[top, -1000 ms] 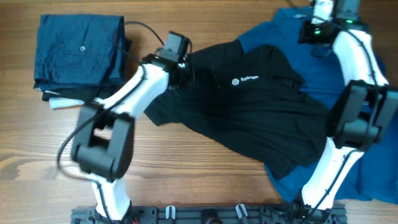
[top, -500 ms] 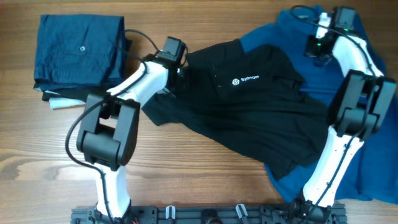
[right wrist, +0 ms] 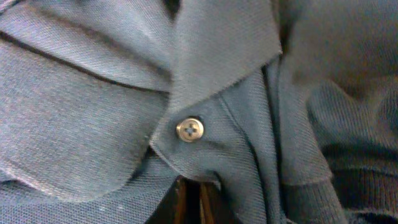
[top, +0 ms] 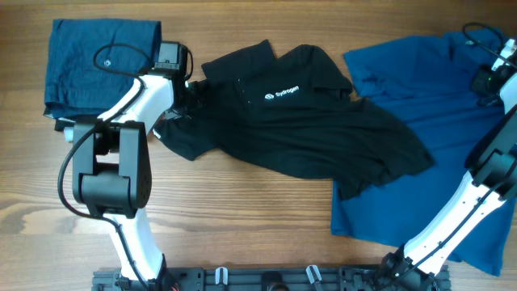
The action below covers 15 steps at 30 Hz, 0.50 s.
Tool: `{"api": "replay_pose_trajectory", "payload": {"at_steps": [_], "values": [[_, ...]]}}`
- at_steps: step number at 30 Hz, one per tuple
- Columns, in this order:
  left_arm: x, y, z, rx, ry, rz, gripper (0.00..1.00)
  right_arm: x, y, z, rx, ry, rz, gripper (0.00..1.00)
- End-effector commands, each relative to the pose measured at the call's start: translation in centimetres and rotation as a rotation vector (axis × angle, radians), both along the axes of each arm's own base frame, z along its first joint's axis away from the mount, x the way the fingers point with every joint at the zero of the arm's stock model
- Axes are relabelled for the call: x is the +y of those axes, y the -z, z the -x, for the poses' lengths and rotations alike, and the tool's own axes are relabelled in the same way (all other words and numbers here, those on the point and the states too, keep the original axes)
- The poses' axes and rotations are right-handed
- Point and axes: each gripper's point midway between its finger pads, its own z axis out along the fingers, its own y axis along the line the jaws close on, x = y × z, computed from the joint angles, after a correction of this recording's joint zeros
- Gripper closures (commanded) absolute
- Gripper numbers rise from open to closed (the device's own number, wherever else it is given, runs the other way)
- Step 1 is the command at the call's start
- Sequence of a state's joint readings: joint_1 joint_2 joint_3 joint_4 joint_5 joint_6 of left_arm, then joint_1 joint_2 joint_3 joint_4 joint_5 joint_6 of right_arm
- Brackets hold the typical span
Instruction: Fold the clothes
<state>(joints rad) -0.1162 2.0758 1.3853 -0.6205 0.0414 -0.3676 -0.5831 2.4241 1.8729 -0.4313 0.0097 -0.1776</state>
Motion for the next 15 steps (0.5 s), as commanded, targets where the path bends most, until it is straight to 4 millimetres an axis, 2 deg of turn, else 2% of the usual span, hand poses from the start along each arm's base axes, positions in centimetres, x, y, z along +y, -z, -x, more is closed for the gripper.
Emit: {"api": "replay_pose_trajectory", "payload": {"at_steps": [1,2,3,4,5,6,7,8,10,11,12,13,14,15], "values": [[1.1,2.1,1.2,0.043,0.011,-0.076,0.96,1.6,-1.3,-1.9,0.002,-0.057,0.042,0.8],[0.2,1.0,0.5,0.013,0.025,-0.047,0.96,2.7,-3.8,-3.2,-0.042,-0.091,0.041,0.72],[-0.8,-0.5,-0.5,-0.029,0.04,-0.019,0.96,4.5,-7.1,-4.5,-0.098,-0.14,0.033,0.59],[-1.5,-2.0,-1.3,-0.07,0.053,-0.001,0.96,6.0,-9.4,-5.1,-0.133,-0.175,0.029,0.55],[-2.6,-4.3,-2.2,-0.126,0.072,0.021,0.96,8.1,-12.7,-5.6,-0.178,-0.222,0.025,0.53],[-4.2,-7.1,-3.0,-0.188,0.1,0.059,0.96,10.6,-16.0,-5.5,-0.211,-0.251,0.013,0.51],[-6.0,-9.5,-3.2,-0.239,0.134,0.109,0.96,13.1,-18.9,-4.6,-0.237,-0.201,-0.053,0.52],[-7.1,-10.4,-3.1,-0.259,0.156,0.137,0.96,14.5,-19.9,-3.7,-0.232,-0.163,-0.104,0.53],[-9.0,-10.8,-2.6,-0.263,0.199,0.173,0.96,16.7,-20.0,-1.4,-0.165,-0.119,-0.187,0.55],[-9.8,-10.8,-2.3,-0.259,0.215,0.18,0.96,17.8,-19.6,0.0,-0.115,-0.103,-0.241,0.61],[-10.6,-10.4,-2.0,-0.249,0.233,0.18,0.96,19.1,-18.8,1.3,-0.058,-0.088,-0.306,0.71],[-11.9,-9.8,-1.5,-0.235,0.261,0.182,0.96,20.4,-17.4,3.7,0.042,-0.037,-0.396,0.86],[-12.9,-9.2,-1.2,-0.226,0.283,0.183,0.96,20.9,-16.3,5.1,0.105,0.003,-0.432,0.96],[-13.7,-8.7,-1.1,-0.222,0.299,0.183,0.96,21.4,-15.1,6.7,0.174,0.039,-0.466,0.96]]}}
